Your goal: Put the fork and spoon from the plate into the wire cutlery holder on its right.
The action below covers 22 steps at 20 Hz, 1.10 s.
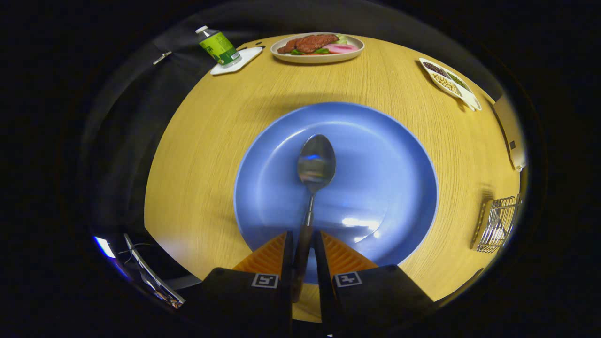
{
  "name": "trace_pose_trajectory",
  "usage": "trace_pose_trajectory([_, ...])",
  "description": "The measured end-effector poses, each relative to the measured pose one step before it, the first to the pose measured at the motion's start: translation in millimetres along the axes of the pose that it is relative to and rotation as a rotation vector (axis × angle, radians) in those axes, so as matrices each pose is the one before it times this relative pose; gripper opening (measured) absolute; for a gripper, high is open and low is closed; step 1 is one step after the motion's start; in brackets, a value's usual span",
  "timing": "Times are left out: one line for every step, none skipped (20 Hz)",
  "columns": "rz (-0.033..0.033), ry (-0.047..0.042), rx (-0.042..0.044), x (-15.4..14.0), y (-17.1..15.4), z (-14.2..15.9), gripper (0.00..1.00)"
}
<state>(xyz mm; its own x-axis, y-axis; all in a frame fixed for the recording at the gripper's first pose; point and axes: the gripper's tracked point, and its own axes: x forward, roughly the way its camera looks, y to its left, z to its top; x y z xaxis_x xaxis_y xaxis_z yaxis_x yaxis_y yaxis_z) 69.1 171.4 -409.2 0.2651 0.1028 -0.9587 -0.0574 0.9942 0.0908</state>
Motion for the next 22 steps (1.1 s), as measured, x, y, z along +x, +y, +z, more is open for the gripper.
trace_pose_trajectory([0.00548, 0.0111, 0.00197, -2.52, -2.64, -0.37, 0.21])
trace_pose_trajectory([0.00571, 0.00004, -0.00603, 2.59, -1.46, -0.56, 0.19])
trace_pose_trajectory([0.02826, -0.00146, -0.01992, -1.18, 1.12, 1.35, 0.16])
trace_pose_trajectory([0.02821, 0.00096, -0.03315, -0.72, 0.74, -0.35, 0.14])
trace_pose_trajectory([0.02575, 0.00431, -0.02499, -1.21, -0.31, -2.06, 0.12])
trace_pose_trajectory([0.01499, 0.00451, 0.0001, -0.33, -2.74, -2.12, 0.11])
trace_pose_trajectory([0.01647, 0.00912, 0.00997, -2.81, -1.5, -2.28, 0.09])
trace_pose_trajectory([0.013, 0.00938, 0.00441, -2.77, -1.68, -0.92, 0.09])
trace_pose_trajectory([0.01003, 0.00011, -0.0031, -2.76, -0.39, 0.62, 0.09])
trace_pose_trajectory([0.01418, 0.00342, -0.00988, -3.44, 2.69, -1.27, 0.09])
trace_pose_trajectory([0.01453, 0.00298, -0.02056, -4.11, 3.0, -1.27, 0.09])
trace_pose_trajectory([0.00702, 0.00106, -0.03353, -5.34, 2.01, -2.08, 0.09])
trace_pose_trajectory([0.00529, -0.0007, -0.04278, -5.07, 2.64, -1.55, 0.09])
trace_pose_trajectory([0.01085, 0.00306, -0.04041, -5.3, 3.38, -3.74, 0.09])
trace_pose_trajectory([0.01172, 0.0019, -0.02766, -5.91, 3.47, -2.32, 0.09])
trace_pose_trajectory([0.01382, -0.00043, -0.01584, -6.05, 2.12, -1.94, 0.09])
trace_pose_trajectory([0.01093, -0.00373, -0.00742, -7.23, 2.49, -0.82, 0.09])
trace_pose_trajectory([0.0054, -0.0038, -0.00755, -7.39, 0.29, -0.72, 0.09])
trace_pose_trajectory([0.00126, -0.00761, -0.01182, -8.71, -0.94, 1.67, 0.09])
trace_pose_trajectory([0.0019, -0.0109, -0.01168, -9.14, -1.5, 1.91, 0.09])
trace_pose_trajectory([0.00023, -0.00964, -0.00898, -10.02, -2.55, 2.04, 0.09])
trace_pose_trajectory([-0.00135, -0.01063, -0.0024, -10.57, -3.82, 1.31, 0.09])
